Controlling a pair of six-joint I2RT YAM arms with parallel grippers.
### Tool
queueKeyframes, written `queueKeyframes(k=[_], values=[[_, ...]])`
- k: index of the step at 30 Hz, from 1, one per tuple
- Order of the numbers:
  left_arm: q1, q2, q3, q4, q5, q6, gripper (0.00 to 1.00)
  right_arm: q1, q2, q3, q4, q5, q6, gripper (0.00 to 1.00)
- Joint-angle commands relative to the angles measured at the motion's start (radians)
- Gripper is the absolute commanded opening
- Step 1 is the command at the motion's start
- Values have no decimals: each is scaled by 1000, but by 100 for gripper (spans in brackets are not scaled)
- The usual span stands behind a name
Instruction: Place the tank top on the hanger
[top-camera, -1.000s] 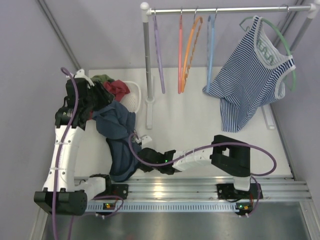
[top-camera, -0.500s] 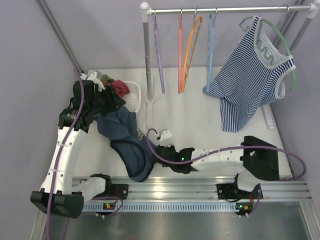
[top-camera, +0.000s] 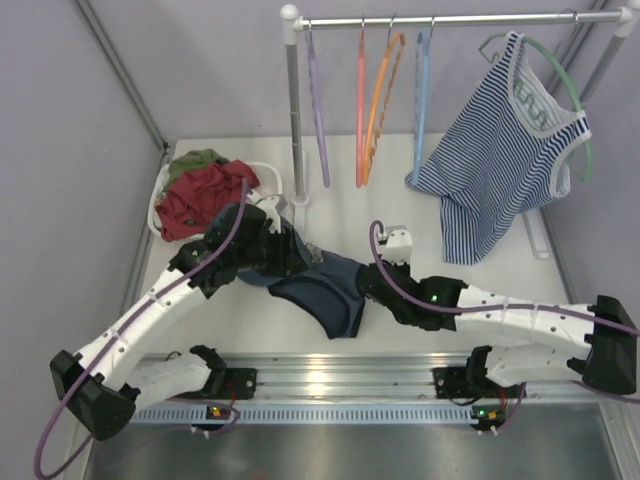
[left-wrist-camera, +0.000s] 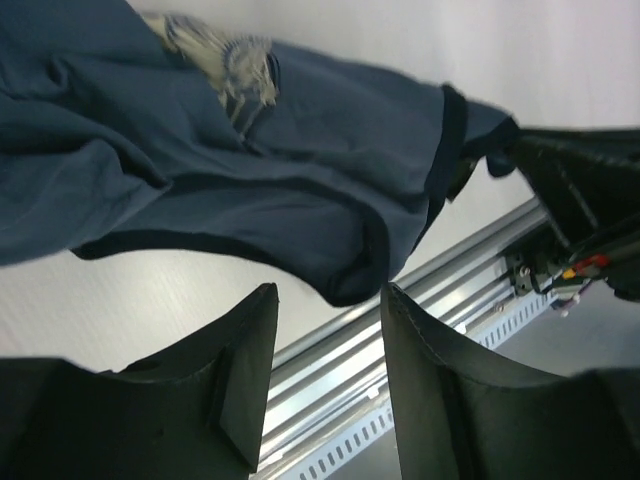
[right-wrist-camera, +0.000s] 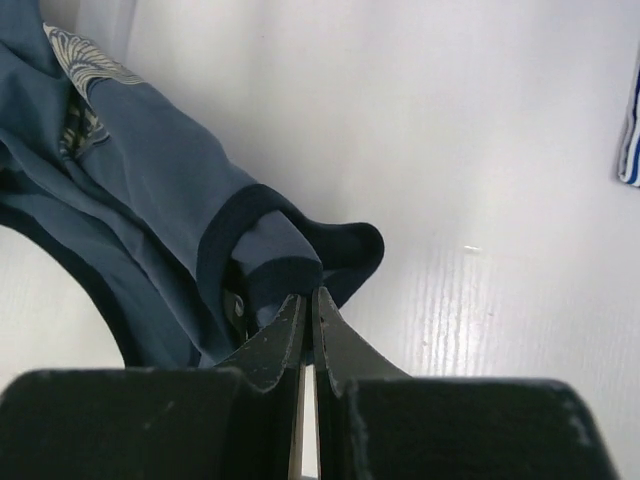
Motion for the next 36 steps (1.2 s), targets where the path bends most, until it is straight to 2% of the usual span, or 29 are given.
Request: queueKeyframes(k=[1,6,9,16,20,29,36], values=[[-125,-32,-99,117,3,-61,51,-21,-43,-6,-49,44,-22,0],[-367,15,-205,278,-101,-149,53,-38,-52,-19,-52,38,-22,0],[-436,72,-253,384,-118,-167,54,-39,-55,-29,-44,21,-18,0],[-480,235,-281,542,-103,-135,55,-42,-64,-27,-33,7,-30,0],[-489,305,-273,560,-89,-126,55,-50,-78,-27,-29,4,-36,0],[-510,373,-313,600,-84,-120,54,-74,-116,-35,-23,-13,-57,0],[-570,399,-308,674,-117,-103,52,-88,-133,-35,-20,-23,-70,0]])
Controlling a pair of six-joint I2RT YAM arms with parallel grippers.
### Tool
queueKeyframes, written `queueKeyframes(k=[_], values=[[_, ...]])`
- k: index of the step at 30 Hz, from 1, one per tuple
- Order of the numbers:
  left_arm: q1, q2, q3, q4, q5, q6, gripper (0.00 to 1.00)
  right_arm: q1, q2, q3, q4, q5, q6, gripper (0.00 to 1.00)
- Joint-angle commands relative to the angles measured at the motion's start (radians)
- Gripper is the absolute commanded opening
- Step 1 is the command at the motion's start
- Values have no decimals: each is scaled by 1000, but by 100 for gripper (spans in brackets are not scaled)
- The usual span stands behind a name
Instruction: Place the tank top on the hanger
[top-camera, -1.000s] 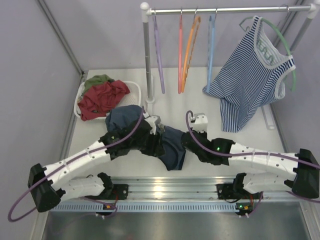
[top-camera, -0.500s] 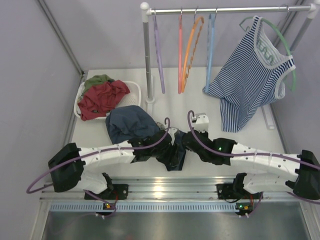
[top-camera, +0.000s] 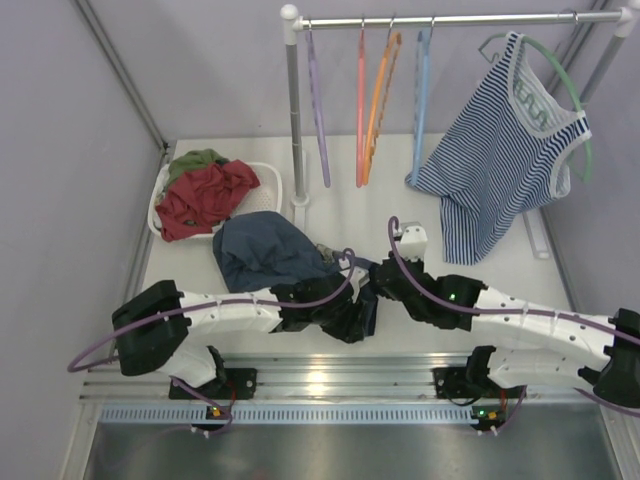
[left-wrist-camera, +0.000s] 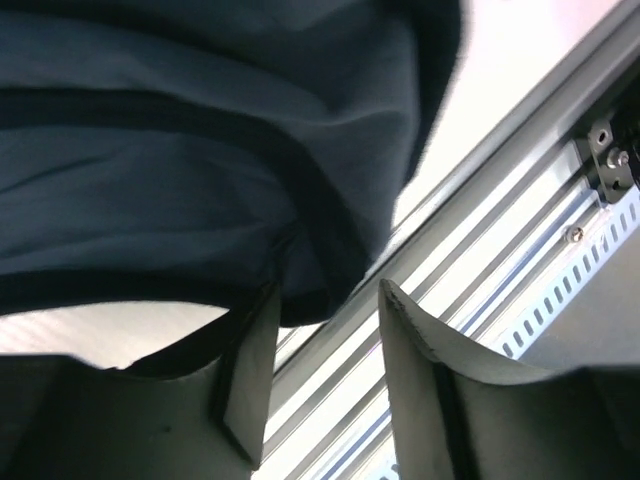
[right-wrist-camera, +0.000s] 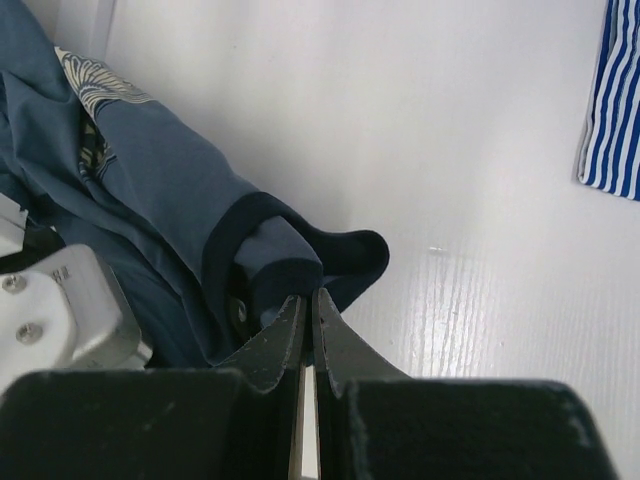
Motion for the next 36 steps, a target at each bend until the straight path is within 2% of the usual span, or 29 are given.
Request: queueKeyframes(k=[1,4,5,8,10,14,18,20,24,27,36], values=[[-30,6,-4,113,-27,21,48,-15,-23,2,24,9,-16,0],[-40,0,-12,138,-53,32,35,-17,-34,4,25,7,-19,0],[-40,-11,-20,147,-59,36,23,-17,-36,7,25,11,-21,0],[-40,-90,-27,144,-115,48,0,-23,-46,22,10,17,-35,0],[-40,-194,-7,120,-143,56,0,-25,-59,42,-8,27,-45,0],[-39,-371,121,-87,-221,93,0,-29,-106,85,-47,55,-87,0],[-39,-460,371,-266,-336,130,0,-32,-201,163,-62,76,-166,0],[-40,-465,469,-340,-423,150,0,-32,-235,194,-39,60,-249,0],[-39,-433,762,-485,-574,180,0,-32,-316,302,12,41,-413,0],[-39,-381,934,-591,-688,193,0,-32,-324,388,45,26,-568,0],[-37,-278,1164,-623,-827,298,0,-37,-192,669,102,53,-841,0]])
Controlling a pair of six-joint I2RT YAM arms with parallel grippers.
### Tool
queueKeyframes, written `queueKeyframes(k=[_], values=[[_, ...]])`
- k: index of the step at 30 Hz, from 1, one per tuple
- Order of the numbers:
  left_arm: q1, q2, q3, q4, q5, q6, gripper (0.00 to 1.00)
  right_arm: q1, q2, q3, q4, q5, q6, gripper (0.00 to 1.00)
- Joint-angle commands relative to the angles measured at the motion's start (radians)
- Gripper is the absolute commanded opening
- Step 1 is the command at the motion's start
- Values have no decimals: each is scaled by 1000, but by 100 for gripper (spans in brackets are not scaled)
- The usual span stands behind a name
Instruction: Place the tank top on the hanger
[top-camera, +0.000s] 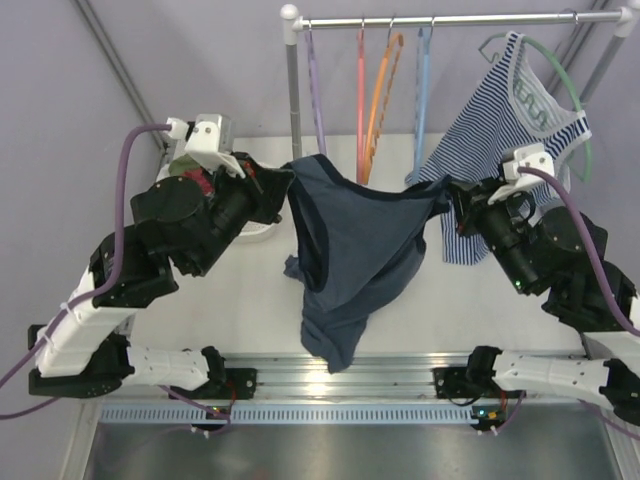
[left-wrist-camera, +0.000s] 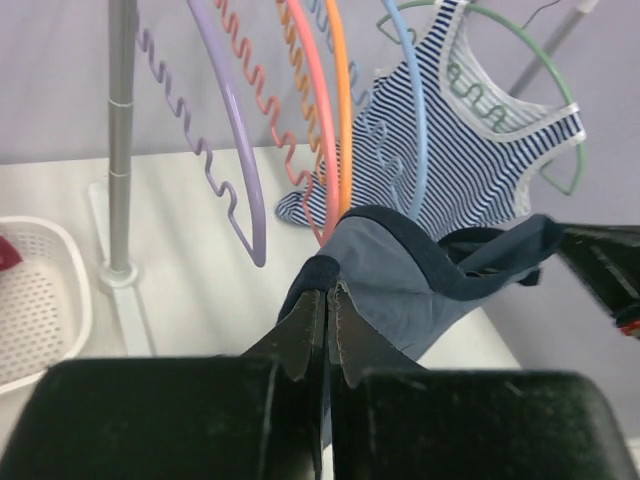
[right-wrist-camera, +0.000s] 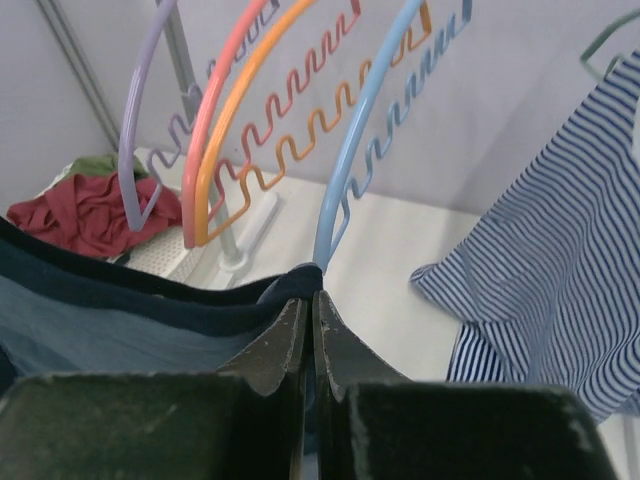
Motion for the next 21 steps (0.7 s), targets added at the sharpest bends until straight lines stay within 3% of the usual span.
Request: queueKeyframes(k=[1,6,14,16,21], values=[[-1,51,98,-56,-91,77,0,-19,70,135,62,26,-170,0],[-1,105,227,-96,-88,103,0,-21,130,294,47,-39,-213,0],[8,112,244,-169,-60,76,0,-21,148,310,-18,-137,-152,0],[12,82,180,-192,-46,32,0,-21,122,212,-42,-174,-66,0],[30,-67,-214,-151,70,-135,0,-17,9,-209,-4,-346,236,0]])
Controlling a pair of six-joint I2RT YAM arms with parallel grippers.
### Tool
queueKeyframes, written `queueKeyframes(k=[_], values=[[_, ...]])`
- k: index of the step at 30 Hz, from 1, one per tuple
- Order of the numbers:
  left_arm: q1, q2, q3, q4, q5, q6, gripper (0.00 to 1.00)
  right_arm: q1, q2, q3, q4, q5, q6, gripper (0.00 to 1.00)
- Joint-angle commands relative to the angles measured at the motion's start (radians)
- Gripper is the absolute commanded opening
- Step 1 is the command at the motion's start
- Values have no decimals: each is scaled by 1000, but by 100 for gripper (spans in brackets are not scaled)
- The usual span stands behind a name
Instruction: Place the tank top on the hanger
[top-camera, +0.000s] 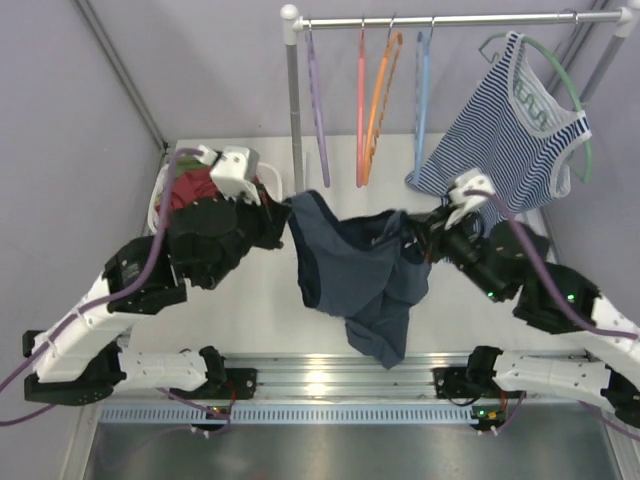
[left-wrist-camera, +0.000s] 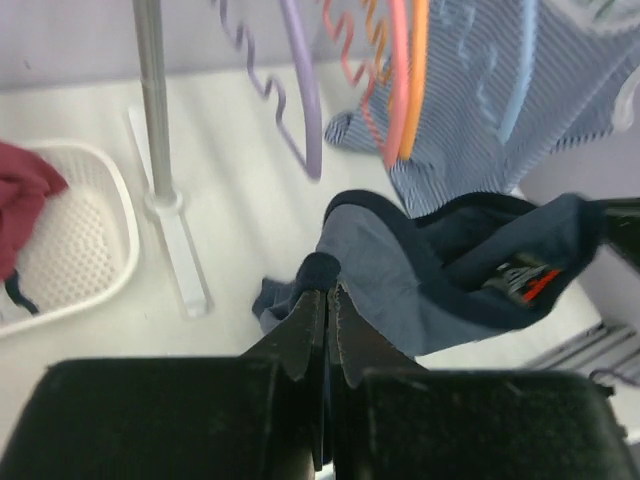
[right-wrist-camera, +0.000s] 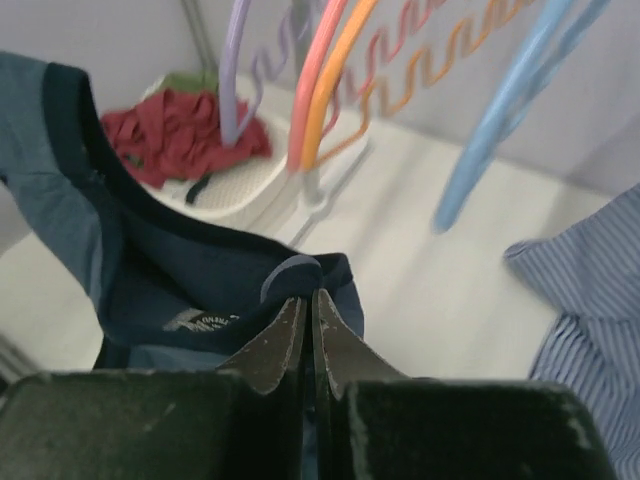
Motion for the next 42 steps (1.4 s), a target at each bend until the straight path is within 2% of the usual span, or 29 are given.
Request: queueKeyframes(k=[1,2,4,5,8,11,12,15,17,19,26,31,36,39,42], values=[[18,-88,-239,8,110,-154,0,-9,-48,-251,12,-162,262,0],[23,-114,-395,52,137,-183,0,-1,-66,-387,38,-212,302,0],[48,-182,-555,115,242,-270,0,14,-105,-511,121,-257,423,0],[57,-201,-712,202,282,-293,0,22,-114,-617,147,-289,486,0],[98,-245,-946,310,400,-369,0,73,-79,-764,230,-314,576,6],[140,-240,-1053,370,452,-393,0,139,-25,-816,251,-294,627,16],[155,-234,-1065,371,458,-399,0,155,-14,-819,256,-291,635,26],[236,-229,-1104,364,498,-396,0,192,13,-813,248,-268,658,49],[320,-228,-1126,364,550,-390,0,197,6,-800,207,-222,687,55],[383,-232,-1140,365,576,-376,0,195,-16,-795,181,-191,709,57],[482,-219,-1117,289,572,-338,0,177,-94,-792,52,-42,868,61],[546,-225,-1134,281,598,-327,0,155,-88,-793,47,-35,919,60],[559,-212,-1119,293,632,-304,0,154,-60,-744,37,-13,885,56],[557,-202,-1116,307,668,-297,0,154,-75,-645,-9,34,803,57],[557,-206,-1121,325,672,-292,2,154,-91,-473,-95,106,698,58]])
